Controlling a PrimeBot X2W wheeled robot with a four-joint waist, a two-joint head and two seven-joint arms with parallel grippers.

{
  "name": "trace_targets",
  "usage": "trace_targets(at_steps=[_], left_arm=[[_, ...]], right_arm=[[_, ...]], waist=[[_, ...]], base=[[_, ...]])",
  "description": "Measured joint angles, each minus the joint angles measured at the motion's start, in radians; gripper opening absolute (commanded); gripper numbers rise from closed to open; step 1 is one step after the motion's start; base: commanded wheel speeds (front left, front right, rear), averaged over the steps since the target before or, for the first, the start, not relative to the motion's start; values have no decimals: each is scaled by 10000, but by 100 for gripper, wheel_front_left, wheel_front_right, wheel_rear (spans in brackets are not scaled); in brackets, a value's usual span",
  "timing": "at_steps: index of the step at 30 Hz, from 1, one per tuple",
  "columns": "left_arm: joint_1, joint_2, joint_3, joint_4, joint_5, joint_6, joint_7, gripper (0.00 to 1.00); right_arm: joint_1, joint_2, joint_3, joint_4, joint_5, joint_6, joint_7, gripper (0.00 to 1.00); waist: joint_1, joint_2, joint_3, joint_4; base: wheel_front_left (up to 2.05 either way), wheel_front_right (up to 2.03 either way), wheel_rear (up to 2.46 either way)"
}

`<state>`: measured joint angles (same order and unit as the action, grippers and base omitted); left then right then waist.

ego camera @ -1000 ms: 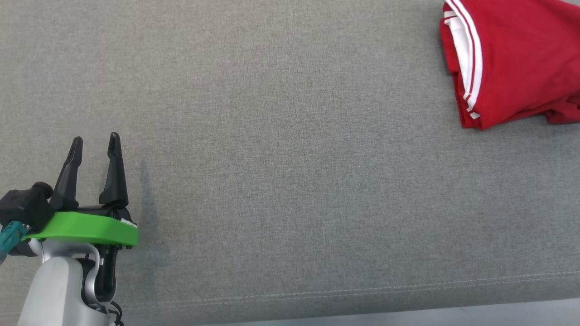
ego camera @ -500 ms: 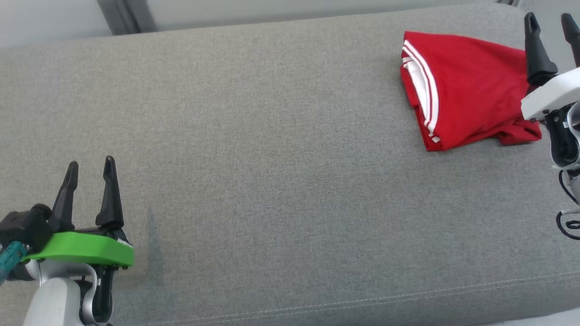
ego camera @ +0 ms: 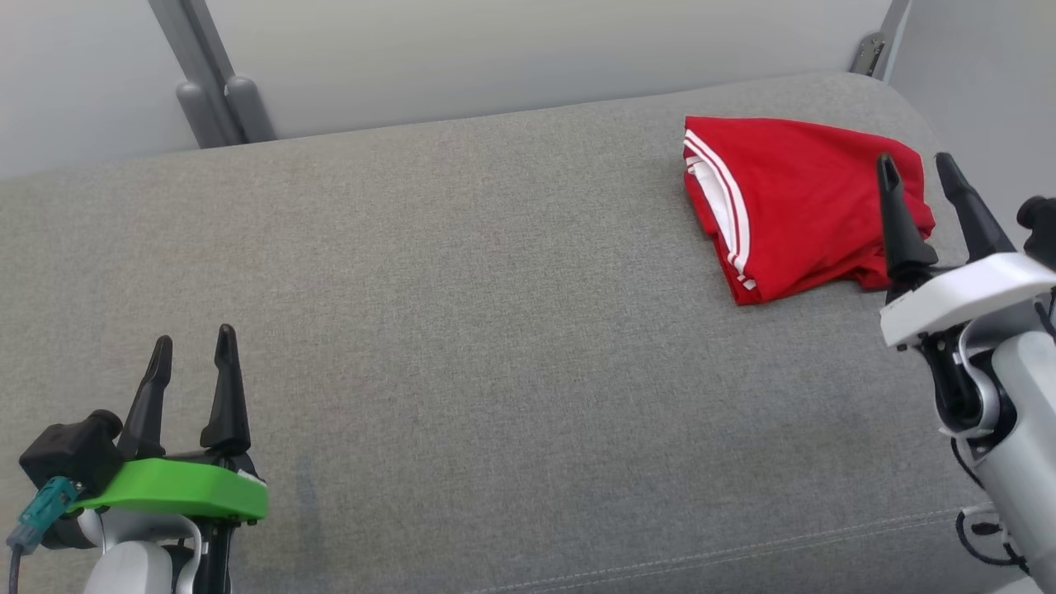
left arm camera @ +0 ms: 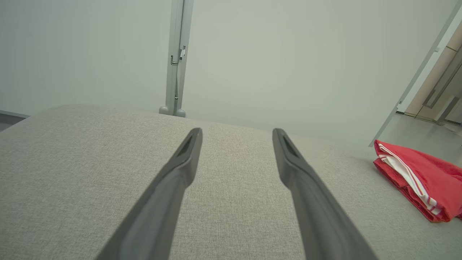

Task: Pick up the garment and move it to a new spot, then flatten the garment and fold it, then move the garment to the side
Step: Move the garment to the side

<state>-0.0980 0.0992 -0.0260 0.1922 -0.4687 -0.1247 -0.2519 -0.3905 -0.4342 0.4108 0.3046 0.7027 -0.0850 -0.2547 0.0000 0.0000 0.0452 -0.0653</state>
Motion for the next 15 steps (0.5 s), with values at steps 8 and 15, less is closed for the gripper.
trace_targets(at_steps=[8, 15], left_arm=[[376, -127, 314, -219, -104, 0, 0, 100], [476, -111, 339, -387, 84, 0, 0, 100]], right_arm=[[1491, 520, -259, -982, -968, -226, 0, 100], [2383, 798, -602, -1434, -1628, -311, 0, 100]], waist=[[0, 0, -65, -47], [0, 0, -26, -133]], base=[[0, 0, 0], [0, 0, 0]])
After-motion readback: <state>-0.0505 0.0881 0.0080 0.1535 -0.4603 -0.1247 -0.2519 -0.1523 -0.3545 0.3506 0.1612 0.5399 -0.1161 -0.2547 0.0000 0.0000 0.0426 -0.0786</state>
